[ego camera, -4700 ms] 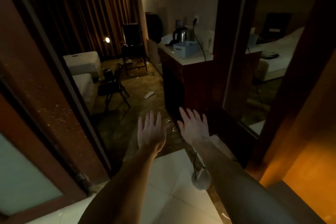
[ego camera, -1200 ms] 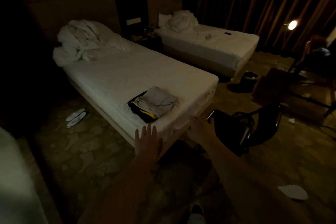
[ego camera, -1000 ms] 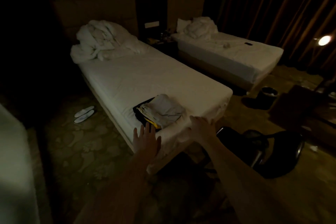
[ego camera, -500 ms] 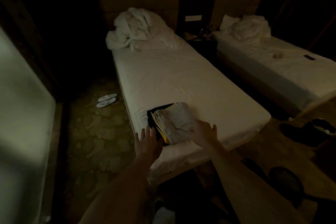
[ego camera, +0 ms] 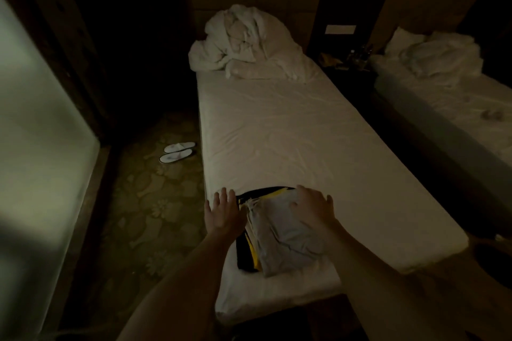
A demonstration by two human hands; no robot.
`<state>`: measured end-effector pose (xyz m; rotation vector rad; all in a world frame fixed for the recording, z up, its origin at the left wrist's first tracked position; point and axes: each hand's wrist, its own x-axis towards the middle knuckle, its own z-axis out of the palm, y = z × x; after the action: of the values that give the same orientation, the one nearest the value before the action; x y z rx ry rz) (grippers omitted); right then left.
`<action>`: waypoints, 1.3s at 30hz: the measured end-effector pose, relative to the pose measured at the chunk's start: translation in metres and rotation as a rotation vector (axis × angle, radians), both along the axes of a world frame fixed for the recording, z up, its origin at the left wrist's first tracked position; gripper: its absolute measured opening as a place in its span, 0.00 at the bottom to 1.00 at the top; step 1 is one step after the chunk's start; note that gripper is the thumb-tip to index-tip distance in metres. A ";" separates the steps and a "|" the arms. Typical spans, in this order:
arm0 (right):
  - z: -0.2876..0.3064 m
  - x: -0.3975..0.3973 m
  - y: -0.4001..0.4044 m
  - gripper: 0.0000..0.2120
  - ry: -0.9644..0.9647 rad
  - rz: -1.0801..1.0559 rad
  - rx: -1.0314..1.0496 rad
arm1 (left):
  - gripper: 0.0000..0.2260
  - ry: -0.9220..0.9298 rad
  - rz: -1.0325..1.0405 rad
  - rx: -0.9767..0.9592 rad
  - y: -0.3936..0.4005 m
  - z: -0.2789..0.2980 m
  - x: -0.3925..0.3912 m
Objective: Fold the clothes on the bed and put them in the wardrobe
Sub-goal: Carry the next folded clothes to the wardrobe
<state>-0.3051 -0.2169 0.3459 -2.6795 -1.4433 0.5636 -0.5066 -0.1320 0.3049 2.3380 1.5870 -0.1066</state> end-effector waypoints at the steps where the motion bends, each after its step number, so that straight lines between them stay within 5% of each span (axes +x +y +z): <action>1: -0.002 0.006 0.009 0.24 0.003 0.013 -0.022 | 0.31 0.002 0.012 -0.007 0.007 -0.001 0.004; 23: -0.135 0.146 0.146 0.27 0.091 0.298 -0.180 | 0.31 0.157 0.308 -0.189 0.068 -0.095 0.119; 30: -0.193 0.175 0.150 0.19 0.126 0.280 -0.205 | 0.29 0.188 0.322 -0.230 0.072 -0.151 0.141; 39: -0.293 0.197 0.145 0.29 0.255 0.147 -0.322 | 0.39 0.267 0.395 -0.400 0.086 -0.232 0.143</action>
<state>-0.1084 -0.0720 0.0528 -2.6041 -1.5990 1.1961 -0.3639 -0.0456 0.0730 1.7320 1.9107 -0.6051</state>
